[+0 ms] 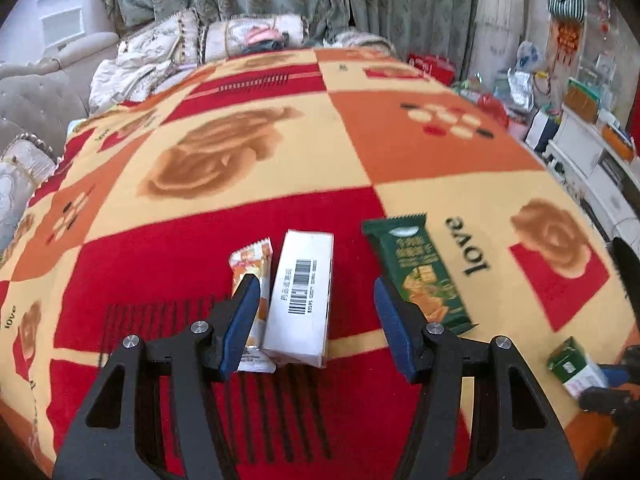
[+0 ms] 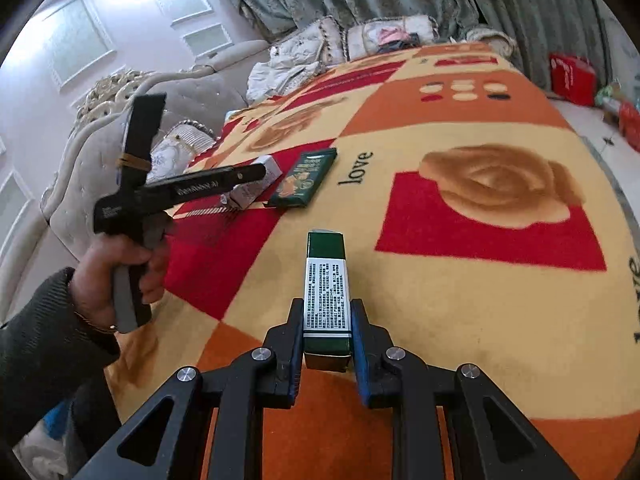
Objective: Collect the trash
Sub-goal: 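Grasp white barcode box with left tool while right tool grasps green-white box, then carry both boxes over the black bin and open both tools, then move both open tools back over the snack packets on the bed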
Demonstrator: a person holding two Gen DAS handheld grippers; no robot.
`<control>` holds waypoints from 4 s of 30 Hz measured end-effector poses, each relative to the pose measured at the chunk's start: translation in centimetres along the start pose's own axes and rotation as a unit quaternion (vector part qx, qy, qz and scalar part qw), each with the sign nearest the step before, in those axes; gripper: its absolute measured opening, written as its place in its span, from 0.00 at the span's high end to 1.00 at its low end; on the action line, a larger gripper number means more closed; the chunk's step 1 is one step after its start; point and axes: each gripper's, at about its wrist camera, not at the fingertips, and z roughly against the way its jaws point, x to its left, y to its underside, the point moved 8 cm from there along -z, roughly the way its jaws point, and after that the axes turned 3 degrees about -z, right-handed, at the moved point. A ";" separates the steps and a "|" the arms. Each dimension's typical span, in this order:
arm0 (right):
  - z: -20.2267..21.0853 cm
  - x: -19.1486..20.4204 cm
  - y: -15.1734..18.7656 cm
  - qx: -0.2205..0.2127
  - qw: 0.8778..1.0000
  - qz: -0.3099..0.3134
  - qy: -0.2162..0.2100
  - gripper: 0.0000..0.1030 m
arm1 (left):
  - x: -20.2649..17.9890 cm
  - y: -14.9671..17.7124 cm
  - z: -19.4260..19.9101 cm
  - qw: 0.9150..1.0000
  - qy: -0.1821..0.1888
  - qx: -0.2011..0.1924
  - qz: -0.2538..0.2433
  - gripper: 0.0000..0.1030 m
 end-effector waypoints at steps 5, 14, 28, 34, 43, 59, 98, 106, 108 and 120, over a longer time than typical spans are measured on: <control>-0.3 0.7 0.0 0.005 1.000 0.010 -0.009 0.80 | -0.4 1.1 -0.3 1.000 0.012 0.014 0.007 0.75; 1.0 1.2 -0.1 -0.024 0.999 0.032 -0.003 0.80 | -3.2 4.0 6.5 0.997 0.064 -0.022 0.036 0.75; 10.6 -3.4 0.5 -0.071 0.994 0.057 0.057 0.80 | -12.9 8.1 13.0 0.993 0.113 -0.037 -0.005 0.75; 13.6 -6.6 1.3 -0.098 0.992 0.025 0.078 0.80 | -17.6 7.6 13.3 0.990 0.127 -0.045 -0.038 0.75; 17.0 -11.8 1.1 -0.136 0.979 -0.036 0.145 0.80 | -23.4 6.4 13.7 0.984 0.149 -0.047 -0.087 0.74; 22.1 -20.7 2.7 -0.163 0.930 -0.166 0.283 0.80 | -35.0 2.5 11.4 0.960 0.231 -0.025 -0.154 0.74; 22.9 -24.3 4.4 -0.146 0.918 -0.223 0.294 0.80 | -43.0 1.3 6.2 0.950 0.251 0.003 -0.186 0.73; 23.0 -24.0 3.8 -0.162 0.915 -0.225 0.294 0.68 | -42.2 1.5 6.8 0.953 0.226 -0.001 -0.200 0.56; 23.0 -23.8 3.6 -0.166 0.915 -0.229 0.290 0.68 | -41.0 1.4 7.1 0.956 0.220 -0.005 -0.194 0.56; 18.1 -13.7 0.0 -0.178 0.953 -0.161 0.187 0.67 | -21.2 2.7 8.1 0.991 0.086 -0.025 -0.098 0.55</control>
